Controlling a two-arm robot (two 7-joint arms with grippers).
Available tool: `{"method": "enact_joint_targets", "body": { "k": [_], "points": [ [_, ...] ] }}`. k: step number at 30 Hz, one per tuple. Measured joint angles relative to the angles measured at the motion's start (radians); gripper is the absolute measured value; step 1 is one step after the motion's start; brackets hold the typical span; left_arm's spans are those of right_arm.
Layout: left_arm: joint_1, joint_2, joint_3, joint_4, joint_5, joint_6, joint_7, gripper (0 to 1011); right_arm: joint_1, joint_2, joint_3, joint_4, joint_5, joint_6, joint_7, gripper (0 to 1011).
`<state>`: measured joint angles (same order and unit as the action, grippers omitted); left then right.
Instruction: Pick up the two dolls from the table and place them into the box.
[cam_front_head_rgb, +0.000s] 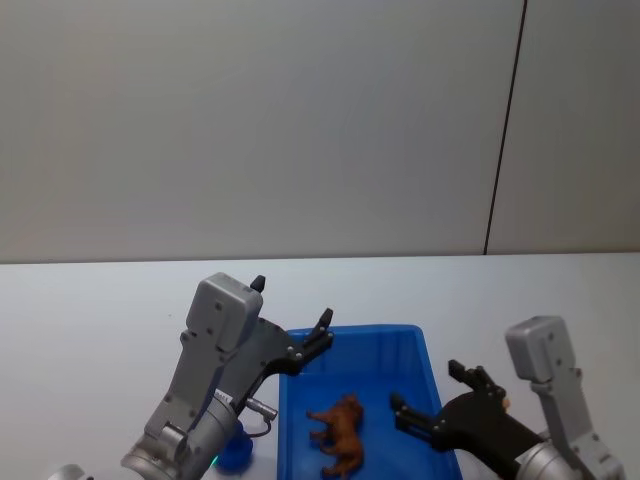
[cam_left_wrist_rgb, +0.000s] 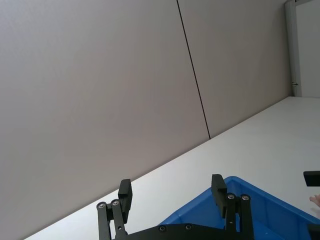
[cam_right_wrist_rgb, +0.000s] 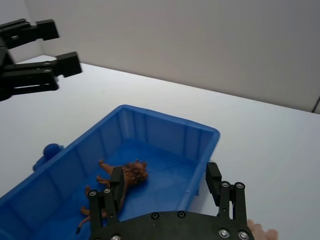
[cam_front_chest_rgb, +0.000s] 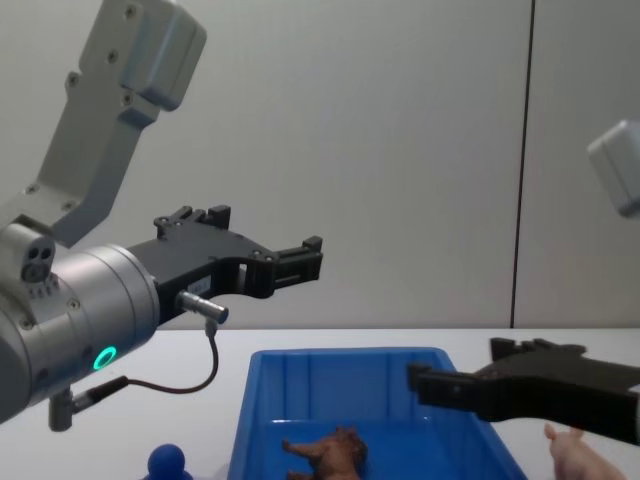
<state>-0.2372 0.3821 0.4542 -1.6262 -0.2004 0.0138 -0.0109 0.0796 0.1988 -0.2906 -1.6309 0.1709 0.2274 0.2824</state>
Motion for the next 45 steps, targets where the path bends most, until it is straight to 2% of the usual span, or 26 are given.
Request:
{"method": "enact_joint_targets", "body": {
  "k": [8,11,21,31,45],
  "points": [
    [0.0,0.0,0.0,0.0,0.0,0.0,0.0,1001,-0.027,0.018,0.015,-0.028,0.011,0.0,-0.076,1001],
    [0.0,0.0,0.0,0.0,0.0,0.0,0.0,1002,-0.047,0.03,0.025,-0.047,0.017,0.001,-0.117,1001],
    [0.0,0.0,0.0,0.0,0.0,0.0,0.0,1001,-0.104,0.058,0.043,-0.083,0.034,0.013,-0.201,1001],
    [0.0,0.0,0.0,0.0,0.0,0.0,0.0,1001,-0.135,0.068,0.048,-0.078,0.049,0.027,-0.227,1001],
    [0.0,0.0,0.0,0.0,0.0,0.0,0.0,1001,-0.14,0.056,0.041,-0.029,0.044,0.049,-0.228,979]
  ]
}}
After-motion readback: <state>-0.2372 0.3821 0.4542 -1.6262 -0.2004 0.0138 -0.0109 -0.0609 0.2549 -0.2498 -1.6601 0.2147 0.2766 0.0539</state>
